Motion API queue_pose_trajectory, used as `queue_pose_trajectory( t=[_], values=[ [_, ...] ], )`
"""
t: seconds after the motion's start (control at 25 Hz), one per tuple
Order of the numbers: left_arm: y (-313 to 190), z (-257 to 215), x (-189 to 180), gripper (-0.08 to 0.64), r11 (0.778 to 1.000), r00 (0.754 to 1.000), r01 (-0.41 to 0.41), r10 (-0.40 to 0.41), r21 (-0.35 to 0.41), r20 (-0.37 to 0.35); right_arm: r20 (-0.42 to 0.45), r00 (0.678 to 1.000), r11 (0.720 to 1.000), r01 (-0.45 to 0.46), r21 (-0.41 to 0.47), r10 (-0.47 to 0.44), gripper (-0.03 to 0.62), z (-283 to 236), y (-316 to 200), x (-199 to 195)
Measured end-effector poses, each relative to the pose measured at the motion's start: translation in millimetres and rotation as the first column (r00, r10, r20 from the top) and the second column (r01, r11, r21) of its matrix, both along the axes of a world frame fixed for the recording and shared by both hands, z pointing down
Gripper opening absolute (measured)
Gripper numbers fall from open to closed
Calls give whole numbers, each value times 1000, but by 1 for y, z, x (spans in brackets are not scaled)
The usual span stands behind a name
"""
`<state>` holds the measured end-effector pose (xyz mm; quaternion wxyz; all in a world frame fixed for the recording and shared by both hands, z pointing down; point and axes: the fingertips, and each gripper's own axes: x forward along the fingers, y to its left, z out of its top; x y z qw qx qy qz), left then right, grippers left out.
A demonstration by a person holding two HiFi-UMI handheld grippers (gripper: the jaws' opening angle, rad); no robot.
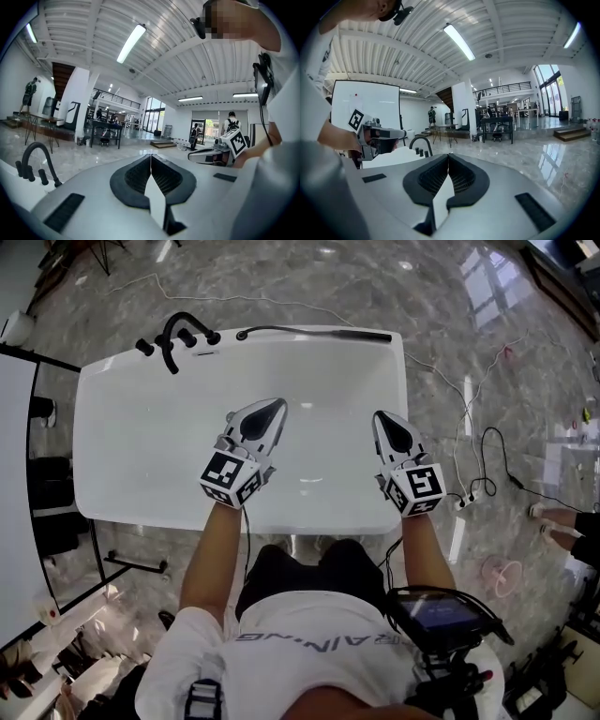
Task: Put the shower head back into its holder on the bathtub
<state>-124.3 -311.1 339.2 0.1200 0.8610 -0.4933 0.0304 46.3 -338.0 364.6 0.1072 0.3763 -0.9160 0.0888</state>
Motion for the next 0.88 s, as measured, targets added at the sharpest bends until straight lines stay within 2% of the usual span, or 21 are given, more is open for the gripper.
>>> queue_pose_trajectory(
  t=[0.24, 0.56, 0.68, 0.88],
  values=[
    [-63, 46, 13, 18, 1000, 999, -16, 16, -6, 30, 3, 999, 999, -32, 29, 32, 12, 39, -62, 19],
    [-139, 136, 26, 18, 996, 990, -87, 88, -17, 112, 13, 998, 997, -70, 44, 69, 12, 111, -122, 33],
    [-170, 170, 38, 18, 987, 970, -155, 160, -39, 181, 31, 996, 997, -81, 17, 81, 12, 142, -127, 35],
    [-225, 219, 64, 18, 962, 910, -264, 273, -74, 311, 40, 998, 998, -38, -40, 40, 12, 200, -111, 36]
  ],
)
